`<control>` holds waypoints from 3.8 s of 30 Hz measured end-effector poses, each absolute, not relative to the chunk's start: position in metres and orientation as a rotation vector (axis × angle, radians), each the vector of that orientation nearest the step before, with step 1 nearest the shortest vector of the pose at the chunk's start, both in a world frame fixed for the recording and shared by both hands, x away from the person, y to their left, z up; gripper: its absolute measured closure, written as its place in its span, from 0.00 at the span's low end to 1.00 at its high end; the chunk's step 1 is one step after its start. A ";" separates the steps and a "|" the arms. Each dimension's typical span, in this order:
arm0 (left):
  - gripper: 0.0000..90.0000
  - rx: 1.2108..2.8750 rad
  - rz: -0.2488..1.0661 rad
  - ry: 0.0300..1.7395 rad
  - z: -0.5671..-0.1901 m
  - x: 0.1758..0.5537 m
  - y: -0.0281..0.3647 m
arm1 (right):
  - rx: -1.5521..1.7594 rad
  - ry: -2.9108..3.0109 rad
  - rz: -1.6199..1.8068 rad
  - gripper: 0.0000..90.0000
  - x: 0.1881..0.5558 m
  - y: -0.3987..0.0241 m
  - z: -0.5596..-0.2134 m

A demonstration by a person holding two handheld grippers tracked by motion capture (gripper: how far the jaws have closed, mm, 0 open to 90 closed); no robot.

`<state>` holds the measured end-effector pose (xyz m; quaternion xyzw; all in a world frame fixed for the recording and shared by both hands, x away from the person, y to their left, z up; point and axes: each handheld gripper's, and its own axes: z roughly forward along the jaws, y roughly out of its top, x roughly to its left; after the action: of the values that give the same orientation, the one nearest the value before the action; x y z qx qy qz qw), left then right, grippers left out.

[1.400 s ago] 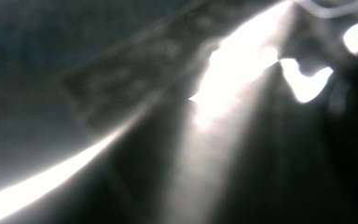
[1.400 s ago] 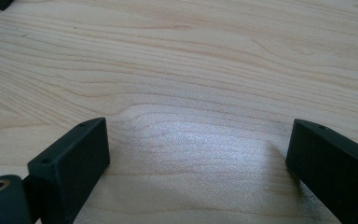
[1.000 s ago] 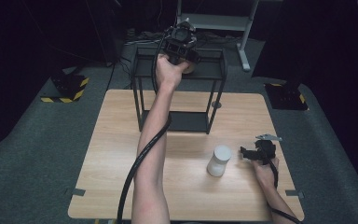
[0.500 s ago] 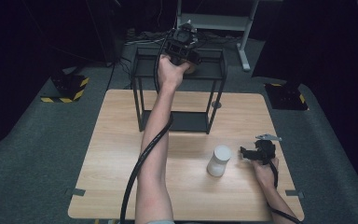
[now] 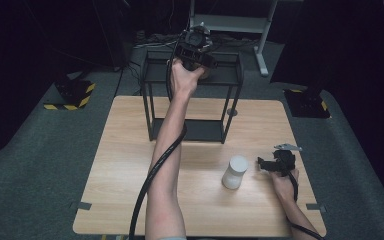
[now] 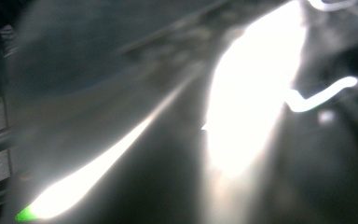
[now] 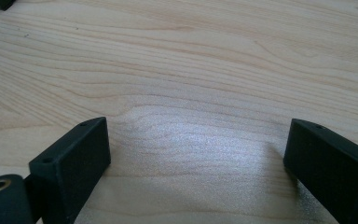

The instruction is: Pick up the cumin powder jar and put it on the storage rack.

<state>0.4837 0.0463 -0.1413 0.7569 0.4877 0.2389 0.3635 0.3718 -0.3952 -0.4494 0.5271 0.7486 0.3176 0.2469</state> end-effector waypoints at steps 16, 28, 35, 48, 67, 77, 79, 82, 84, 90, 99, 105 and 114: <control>0.04 1.963 0.585 1.193 -0.144 0.449 0.070 | 1.424 2.050 0.872 0.08 0.372 -0.394 -0.450; 0.02 1.995 0.589 1.149 -0.150 0.423 0.085 | 1.421 2.053 0.875 0.08 0.372 -0.395 -0.450; 0.01 1.984 0.575 1.127 -0.155 0.408 0.100 | 1.421 2.053 0.875 0.08 0.372 -0.395 -0.450; 0.00 1.982 0.532 1.124 -0.181 0.390 0.125 | 1.421 2.053 0.875 0.08 0.372 -0.395 -0.450; 0.00 1.986 0.509 1.159 -0.234 0.371 0.143 | 1.420 2.055 0.873 0.08 0.373 -0.395 -0.450; 0.00 1.971 0.497 1.202 -0.278 0.365 0.148 | 1.421 2.054 0.872 0.08 0.373 -0.395 -0.450; 0.00 1.980 0.502 1.205 -0.287 0.364 0.146 | 1.421 2.054 0.872 0.08 0.373 -0.395 -0.450; 0.00 1.979 0.495 1.218 -0.302 0.364 0.145 | 1.421 2.054 0.872 0.08 0.373 -0.395 -0.450; 0.00 1.981 0.491 1.219 -0.305 0.364 0.145 | 1.421 2.054 0.872 0.08 0.373 -0.395 -0.450; 0.00 1.960 0.448 1.239 -0.336 0.367 0.144 | 1.421 2.054 0.872 0.08 0.373 -0.395 -0.450; 0.00 1.956 0.415 1.296 -0.374 0.372 0.136 | 1.421 2.054 0.872 0.08 0.373 -0.395 -0.450; 0.00 1.949 0.425 1.320 -0.393 0.370 0.132 | 1.421 2.054 0.872 0.08 0.373 -0.395 -0.450; 0.00 1.926 0.434 1.334 -0.416 0.368 0.127 | 1.421 2.054 0.872 0.08 0.373 -0.395 -0.450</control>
<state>0.3679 0.1266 -0.4161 0.7508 0.5199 0.1692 0.3706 0.3726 -0.3945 -0.4496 0.5207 0.7526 0.3196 0.2455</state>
